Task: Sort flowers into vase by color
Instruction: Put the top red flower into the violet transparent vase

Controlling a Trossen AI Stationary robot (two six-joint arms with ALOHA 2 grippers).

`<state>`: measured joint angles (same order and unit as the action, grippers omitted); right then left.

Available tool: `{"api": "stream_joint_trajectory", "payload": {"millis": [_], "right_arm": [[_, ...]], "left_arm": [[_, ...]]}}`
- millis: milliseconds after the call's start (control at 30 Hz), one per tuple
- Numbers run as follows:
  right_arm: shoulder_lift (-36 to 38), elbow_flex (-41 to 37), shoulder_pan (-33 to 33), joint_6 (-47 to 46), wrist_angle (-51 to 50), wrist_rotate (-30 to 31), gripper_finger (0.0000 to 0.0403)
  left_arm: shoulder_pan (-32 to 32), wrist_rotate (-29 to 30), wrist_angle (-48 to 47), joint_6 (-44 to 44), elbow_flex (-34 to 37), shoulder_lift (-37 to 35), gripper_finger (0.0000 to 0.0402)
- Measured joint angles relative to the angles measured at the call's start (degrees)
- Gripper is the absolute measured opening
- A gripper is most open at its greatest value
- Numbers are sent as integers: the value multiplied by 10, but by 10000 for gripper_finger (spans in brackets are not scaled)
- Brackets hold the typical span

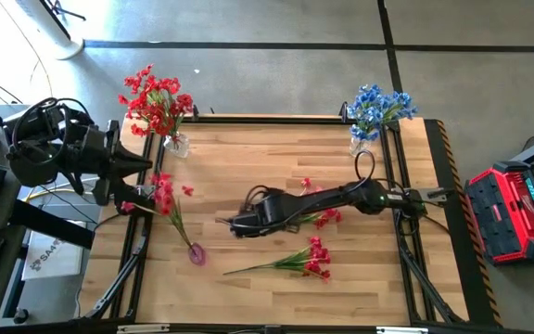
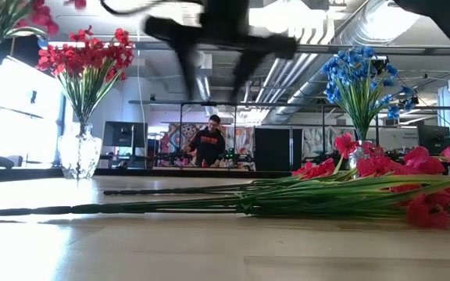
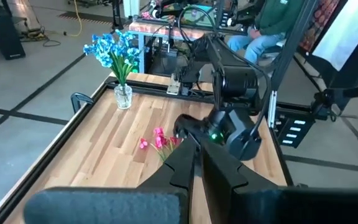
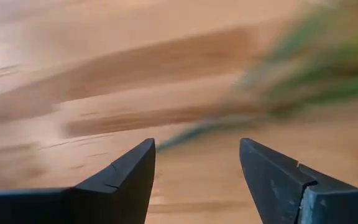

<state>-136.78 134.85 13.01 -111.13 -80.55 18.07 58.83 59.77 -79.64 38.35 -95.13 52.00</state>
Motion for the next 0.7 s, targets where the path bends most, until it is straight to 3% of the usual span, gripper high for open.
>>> {"api": "stream_joint_trajectory", "payload": {"millis": [100, 267, 367, 500, 700], "right_arm": [[0, -1, 0, -78, -62, -54, 222], [0, -34, 0, -160, -28, -88, 222], [0, -87, -8, -213, 6, -103, 222], [-2, -156, -36, -228, 94, -149, 222], [1, -215, -72, -226, 228, -158, 222]], "left_arm": [[0, -12, 0, 0, 0, 1, 14], [0, -28, -2, -2, 0, 1, 14], [0, -31, -2, -20, 0, 1, 14], [0, -37, -2, -50, 0, -1, 14], [0, -74, -3, -45, 0, -1, 14]]}}
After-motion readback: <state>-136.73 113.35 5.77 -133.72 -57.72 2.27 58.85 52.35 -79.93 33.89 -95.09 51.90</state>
